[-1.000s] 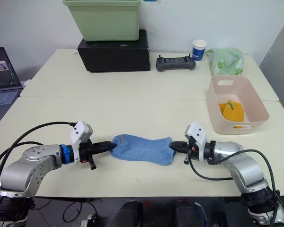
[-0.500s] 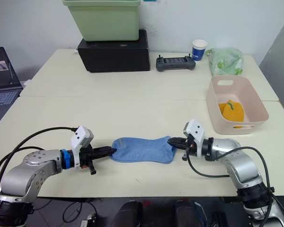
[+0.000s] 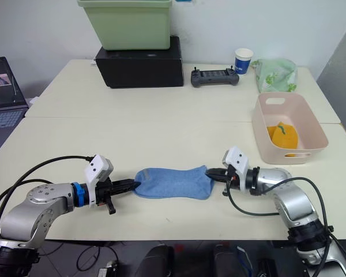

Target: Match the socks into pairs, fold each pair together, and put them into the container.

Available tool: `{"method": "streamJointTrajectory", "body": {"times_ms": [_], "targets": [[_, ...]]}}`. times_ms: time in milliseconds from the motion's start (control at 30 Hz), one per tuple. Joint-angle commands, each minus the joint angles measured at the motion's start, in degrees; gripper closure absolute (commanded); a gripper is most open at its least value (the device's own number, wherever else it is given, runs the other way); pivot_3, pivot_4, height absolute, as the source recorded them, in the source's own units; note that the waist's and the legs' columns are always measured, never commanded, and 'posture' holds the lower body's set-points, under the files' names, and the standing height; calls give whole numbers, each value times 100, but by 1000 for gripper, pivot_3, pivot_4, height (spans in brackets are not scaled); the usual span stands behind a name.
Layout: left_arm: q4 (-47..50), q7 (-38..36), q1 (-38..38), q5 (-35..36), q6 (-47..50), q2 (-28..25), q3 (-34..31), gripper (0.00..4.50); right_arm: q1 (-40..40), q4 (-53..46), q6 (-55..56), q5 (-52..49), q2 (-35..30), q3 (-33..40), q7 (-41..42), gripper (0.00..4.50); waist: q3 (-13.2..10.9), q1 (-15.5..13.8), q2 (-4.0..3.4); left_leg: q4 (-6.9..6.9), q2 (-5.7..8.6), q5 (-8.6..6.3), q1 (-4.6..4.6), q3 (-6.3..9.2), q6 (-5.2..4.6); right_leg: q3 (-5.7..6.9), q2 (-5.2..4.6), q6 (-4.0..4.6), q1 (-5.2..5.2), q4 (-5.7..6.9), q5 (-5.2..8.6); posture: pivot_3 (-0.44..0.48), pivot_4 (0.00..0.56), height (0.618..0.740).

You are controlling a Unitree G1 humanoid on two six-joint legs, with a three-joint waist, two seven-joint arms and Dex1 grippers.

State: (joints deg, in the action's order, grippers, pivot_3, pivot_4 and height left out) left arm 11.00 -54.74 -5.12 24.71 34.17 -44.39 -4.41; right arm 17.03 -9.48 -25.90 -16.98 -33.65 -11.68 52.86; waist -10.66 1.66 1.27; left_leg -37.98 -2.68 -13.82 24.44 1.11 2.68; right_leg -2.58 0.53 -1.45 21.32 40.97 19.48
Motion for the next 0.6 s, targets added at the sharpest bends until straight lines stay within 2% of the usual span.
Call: {"method": "streamJointTrajectory", "body": {"times_ms": [33, 267, 400, 467, 500, 600], "targets": [[22, -109, 6, -59, -347, -80, -97, 3869, -53, -317, 60, -175, -76, 205, 125, 3825, 0, 0, 0, 1, 0, 0, 0, 0, 0, 0, 0, 0, 1, 0, 0, 0, 150, 740], [-172, -605, -37, 143, -384, -671, -601, 1568, -182, -1135, -568, -936, -217, 859, 118, 1325, 0, 4, -1, 3, -2, 0, 0, 3, 0, 1, 2, 0, 1, 1, 0, 0, 150, 740], [-264, -757, -394, 105, -660, -791, -611, 1568, 47, -1339, -735, -836, -230, 645, -41, 1325, -1, 5, -1, 2, -1, 0, 0, 2, 0, 2, 2, 0, -1, 0, 0, 0, 150, 740], [-238, -668, -791, -54, -930, -554, -310, 1525, 228, -1285, -666, -692, -12, 313, -123, 1754, 0, 4, -1, 2, 0, 0, -1, 2, 0, 4, 2, 0, -1, 0, 0, 0, 150, 740], [-205, -641, -944, -155, -1075, -410, -113, 1717, 315, -1202, -525, -538, 77, 98, -124, 1966, 0, -2, -1, 1, 1, 0, -1, 1, 0, 3, 3, 0, -1, 0, 0, 0, 150, 740], [-125, -631, -1173, -503, -1473, -61, 441, 2431, 494, -905, -160, -30, 278, -411, -151, 3030, 0, -1, -1, 1, 5, 0, 2, -4, 0, -1, 19, 0, 0, -2, 0, 0, 150, 740]]}}
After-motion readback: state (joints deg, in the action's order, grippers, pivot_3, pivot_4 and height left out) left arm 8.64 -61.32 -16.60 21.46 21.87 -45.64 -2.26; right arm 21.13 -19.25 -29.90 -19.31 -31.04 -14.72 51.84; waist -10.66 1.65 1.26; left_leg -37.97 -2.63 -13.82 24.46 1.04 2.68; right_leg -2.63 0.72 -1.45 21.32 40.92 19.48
